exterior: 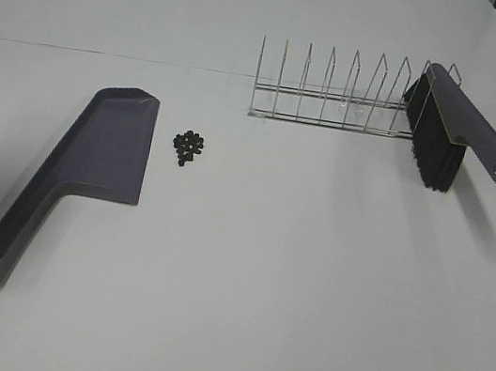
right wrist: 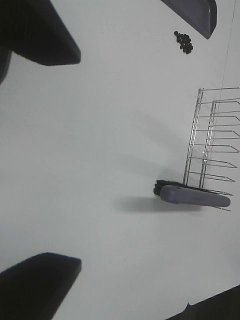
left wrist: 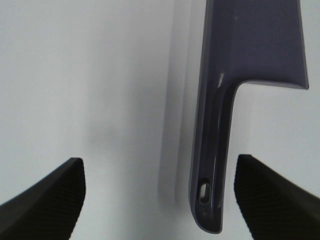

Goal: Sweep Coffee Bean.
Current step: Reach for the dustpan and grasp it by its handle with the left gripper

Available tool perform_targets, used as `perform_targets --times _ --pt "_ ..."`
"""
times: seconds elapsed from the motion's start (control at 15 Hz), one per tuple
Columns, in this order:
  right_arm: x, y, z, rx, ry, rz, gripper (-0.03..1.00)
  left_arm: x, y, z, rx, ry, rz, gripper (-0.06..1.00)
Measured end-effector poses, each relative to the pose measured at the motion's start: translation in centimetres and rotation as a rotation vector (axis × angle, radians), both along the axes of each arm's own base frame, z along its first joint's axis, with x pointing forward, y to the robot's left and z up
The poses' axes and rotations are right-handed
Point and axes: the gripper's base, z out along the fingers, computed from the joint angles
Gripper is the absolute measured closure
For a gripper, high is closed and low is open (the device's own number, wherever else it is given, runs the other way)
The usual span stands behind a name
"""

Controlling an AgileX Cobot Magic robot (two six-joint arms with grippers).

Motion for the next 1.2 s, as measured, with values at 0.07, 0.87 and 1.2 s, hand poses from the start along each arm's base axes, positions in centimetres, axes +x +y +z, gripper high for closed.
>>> perform_targets --times 0.07,0.87,1.2 --pt "0.0 0.0 0.0 0.000 0.000 0.000 0.10 0.3 -0.1 -0.7 -0.008 0.038 0.003 0.19" --pt "0.0 0.0 0.0 0.000 0.000 0.000 0.10 2.3 -5.7 -4.8 0.002 0.209 -0.096 0.19" --pt "0.0 0.0 0.0 0.001 0.000 0.001 0.10 3.4 -7.1 -7.7 0.038 0.262 -0.123 0.19"
